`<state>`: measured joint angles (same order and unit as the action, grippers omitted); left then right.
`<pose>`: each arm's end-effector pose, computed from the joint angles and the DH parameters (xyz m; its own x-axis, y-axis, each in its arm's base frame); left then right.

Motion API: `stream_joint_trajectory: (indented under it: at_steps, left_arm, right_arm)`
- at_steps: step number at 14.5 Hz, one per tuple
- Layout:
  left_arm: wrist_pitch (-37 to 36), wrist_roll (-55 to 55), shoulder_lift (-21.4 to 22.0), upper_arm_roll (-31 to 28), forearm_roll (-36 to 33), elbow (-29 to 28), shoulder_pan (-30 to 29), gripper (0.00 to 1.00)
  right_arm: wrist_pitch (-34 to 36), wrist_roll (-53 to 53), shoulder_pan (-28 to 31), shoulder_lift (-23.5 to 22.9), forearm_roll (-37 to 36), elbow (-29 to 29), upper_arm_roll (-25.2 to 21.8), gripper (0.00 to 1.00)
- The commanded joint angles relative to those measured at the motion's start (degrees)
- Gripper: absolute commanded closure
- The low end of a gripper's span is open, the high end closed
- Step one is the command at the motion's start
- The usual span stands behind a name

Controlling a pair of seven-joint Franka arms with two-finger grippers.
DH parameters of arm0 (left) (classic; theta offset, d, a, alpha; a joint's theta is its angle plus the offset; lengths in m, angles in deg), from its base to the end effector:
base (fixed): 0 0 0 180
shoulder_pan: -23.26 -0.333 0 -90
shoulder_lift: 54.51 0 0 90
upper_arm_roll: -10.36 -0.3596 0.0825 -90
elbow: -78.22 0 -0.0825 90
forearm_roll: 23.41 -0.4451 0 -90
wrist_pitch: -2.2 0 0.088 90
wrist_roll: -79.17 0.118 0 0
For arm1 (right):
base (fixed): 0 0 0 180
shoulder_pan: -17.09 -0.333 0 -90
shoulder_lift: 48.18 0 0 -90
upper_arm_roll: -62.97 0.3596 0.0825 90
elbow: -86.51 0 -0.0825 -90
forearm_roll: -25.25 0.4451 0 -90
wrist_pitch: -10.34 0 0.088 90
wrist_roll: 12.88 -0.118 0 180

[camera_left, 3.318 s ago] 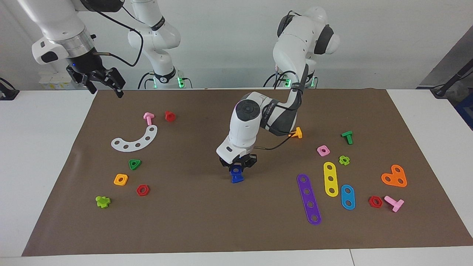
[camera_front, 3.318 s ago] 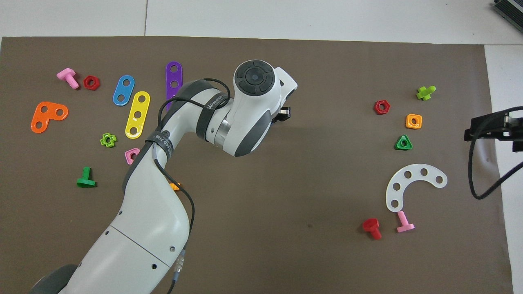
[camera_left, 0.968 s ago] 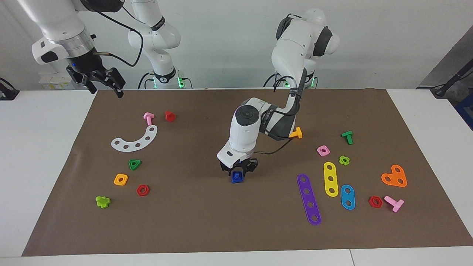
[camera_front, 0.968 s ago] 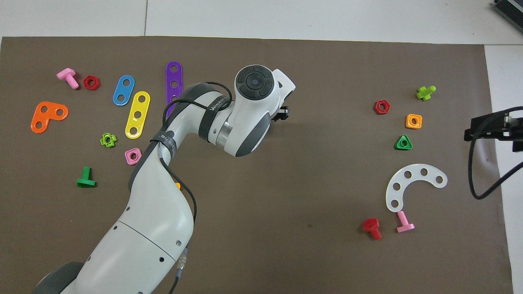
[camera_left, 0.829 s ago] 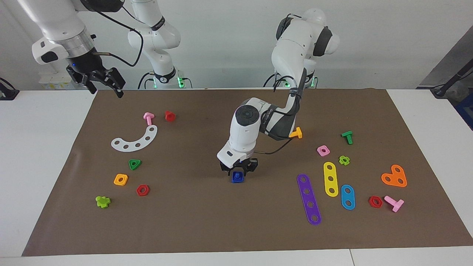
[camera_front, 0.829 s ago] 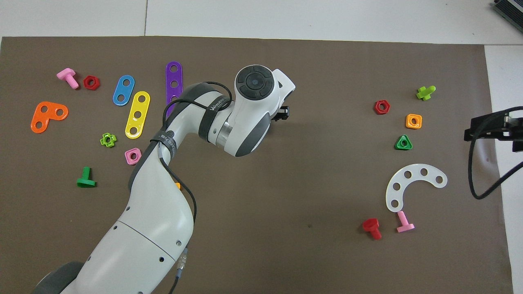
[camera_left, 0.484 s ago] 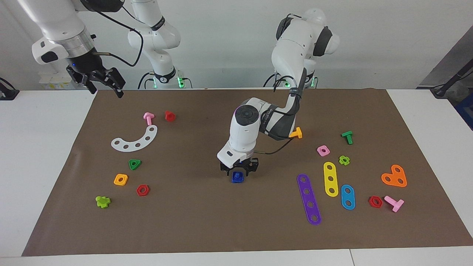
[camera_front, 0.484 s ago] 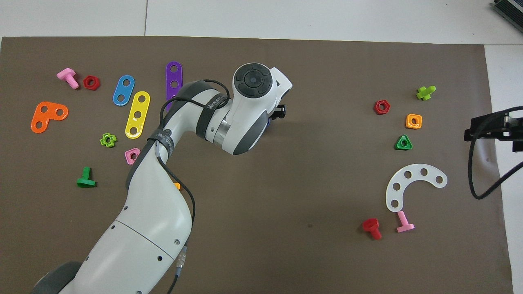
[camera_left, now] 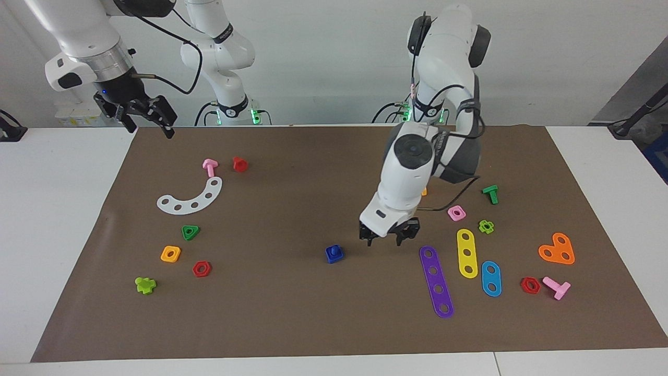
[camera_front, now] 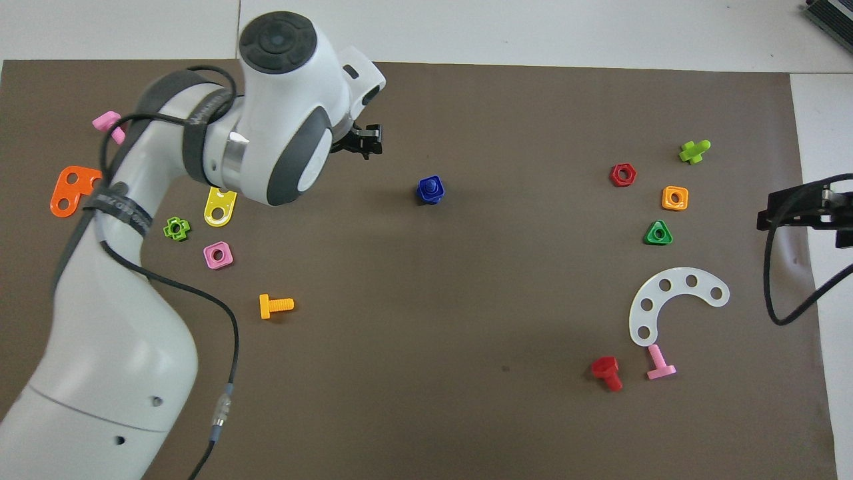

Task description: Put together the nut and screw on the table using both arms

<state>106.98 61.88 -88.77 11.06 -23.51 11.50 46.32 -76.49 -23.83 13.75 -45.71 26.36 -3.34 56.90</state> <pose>0.7506 -0.3274 0.4681 0.9920 -0.1098 0.0618 -0.1115 -0.9935 0.0246 0.5941 -0.0275 0.6796 0.9718 -0.2353 -0.0142 -0.2355 -0.9716 -0.0216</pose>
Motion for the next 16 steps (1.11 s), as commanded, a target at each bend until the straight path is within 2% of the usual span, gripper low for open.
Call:
stream_joint_trajectory:
  at_steps: [1,6,9,11,16]
  left_arm:
    - [-0.46,9.79,10.94,0.62,1.15,-12.17,-7.03,0.21]
    - [-1.6,23.86,21.15,0.45,1.15,-24.14,-17.05,0.21]
    - [-6.77,27.05,24.41,0.36,1.15,-25.56,-21.28,0.19]
    - [-10.02,26.79,26.87,0.27,1.07,-26.44,-22.78,0.0]
    - [-10.56,25.73,34.96,0.09,1.07,-29.96,-24.54,0.0]
  right_arm:
    - [-0.17,1.02,0.09,1.31,1.34,-1.38,-0.17,0.0]
    - [-0.17,1.02,0.09,1.31,1.26,-1.38,-0.17,0.0]
    - [-0.17,1.11,0.09,1.31,1.26,-1.38,-0.17,0.0]
    - [-0.17,1.11,0.09,1.31,1.34,-1.38,-0.17,0.0]
    - [-0.17,1.11,0.09,1.31,1.34,-1.38,-0.17,0.0]
